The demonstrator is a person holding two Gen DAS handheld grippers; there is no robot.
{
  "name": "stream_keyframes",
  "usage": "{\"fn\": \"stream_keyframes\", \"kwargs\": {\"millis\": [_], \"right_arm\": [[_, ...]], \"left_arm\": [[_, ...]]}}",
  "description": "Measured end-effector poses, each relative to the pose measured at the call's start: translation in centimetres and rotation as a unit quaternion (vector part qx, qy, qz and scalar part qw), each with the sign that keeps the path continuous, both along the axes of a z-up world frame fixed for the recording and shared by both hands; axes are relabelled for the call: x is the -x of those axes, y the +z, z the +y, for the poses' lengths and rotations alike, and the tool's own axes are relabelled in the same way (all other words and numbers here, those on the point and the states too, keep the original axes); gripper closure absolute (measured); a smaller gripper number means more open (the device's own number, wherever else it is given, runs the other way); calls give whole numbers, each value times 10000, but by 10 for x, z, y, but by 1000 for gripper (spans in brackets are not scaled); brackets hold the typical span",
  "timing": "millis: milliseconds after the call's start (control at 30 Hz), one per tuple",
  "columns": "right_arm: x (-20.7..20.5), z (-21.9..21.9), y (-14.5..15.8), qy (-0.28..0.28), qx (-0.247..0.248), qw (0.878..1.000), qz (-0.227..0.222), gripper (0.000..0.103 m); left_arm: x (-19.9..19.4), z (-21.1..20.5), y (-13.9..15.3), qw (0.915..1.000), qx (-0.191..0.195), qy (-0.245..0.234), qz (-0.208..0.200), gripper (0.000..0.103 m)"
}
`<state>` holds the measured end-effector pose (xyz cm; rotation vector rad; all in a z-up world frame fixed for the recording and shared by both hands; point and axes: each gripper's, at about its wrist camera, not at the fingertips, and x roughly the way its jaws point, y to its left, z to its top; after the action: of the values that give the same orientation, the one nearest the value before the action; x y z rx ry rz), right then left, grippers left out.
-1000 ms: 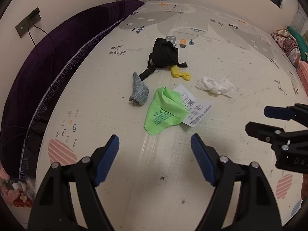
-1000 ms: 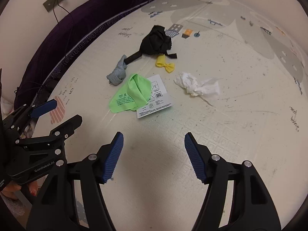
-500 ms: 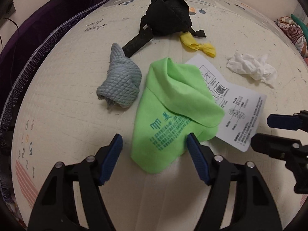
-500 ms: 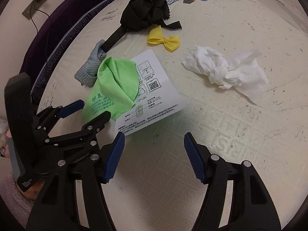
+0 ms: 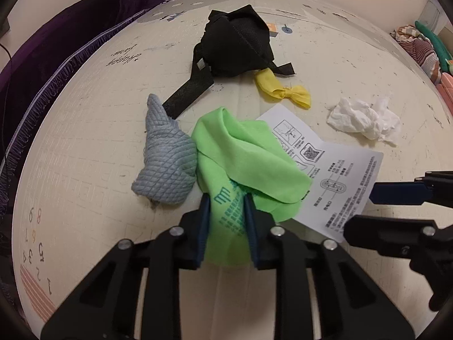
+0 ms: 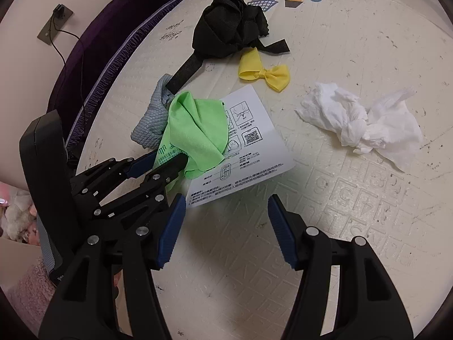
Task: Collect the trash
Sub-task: 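Grasp the green cloth with the left tool while the right grasps the white leaflet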
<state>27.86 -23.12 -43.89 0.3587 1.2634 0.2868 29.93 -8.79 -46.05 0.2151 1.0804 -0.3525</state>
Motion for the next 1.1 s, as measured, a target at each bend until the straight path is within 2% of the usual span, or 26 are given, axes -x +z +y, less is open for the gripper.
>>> {"fn": "stream_keyframes", "kwargs": {"millis": [33,100,133,167,200,233,300,600,900,1100], "right_arm": [[-2,0,-1,-44,-53,10000,23,44],[-5,0,-2,-115,-124,9999,31,47],[-7,0,-1,-143,-135,9998,11,60],[-9,1,-1,-147,-180,9997,21,67],[-10,0,-1,-148,-228,9996,44,84],[-11,0,0,-164,-269,9995,49,92],[-11,0,5,-183,-292,9994,-16,102],[7,8,62,5,334,9984,-459,103],[56,-4,144,50,1087,9910,-782,103],[113,-22,204,-194,1489,9834,-1017,103]], "left_arm": [[0,-2,1,10000,39,-60,31,98],[2,-5,2,9999,26,-121,42,99],[3,-6,3,9999,17,-157,45,99],[5,-6,3,9998,21,-167,56,99],[7,-6,3,9998,13,-168,69,99],[10,-5,4,9998,1,-170,73,99],[16,-4,8,9997,19,-206,102,99],[52,7,53,9995,193,-148,181,99],[98,7,138,9991,385,-179,28,99],[130,-14,200,9972,420,-592,-191,99]]}}
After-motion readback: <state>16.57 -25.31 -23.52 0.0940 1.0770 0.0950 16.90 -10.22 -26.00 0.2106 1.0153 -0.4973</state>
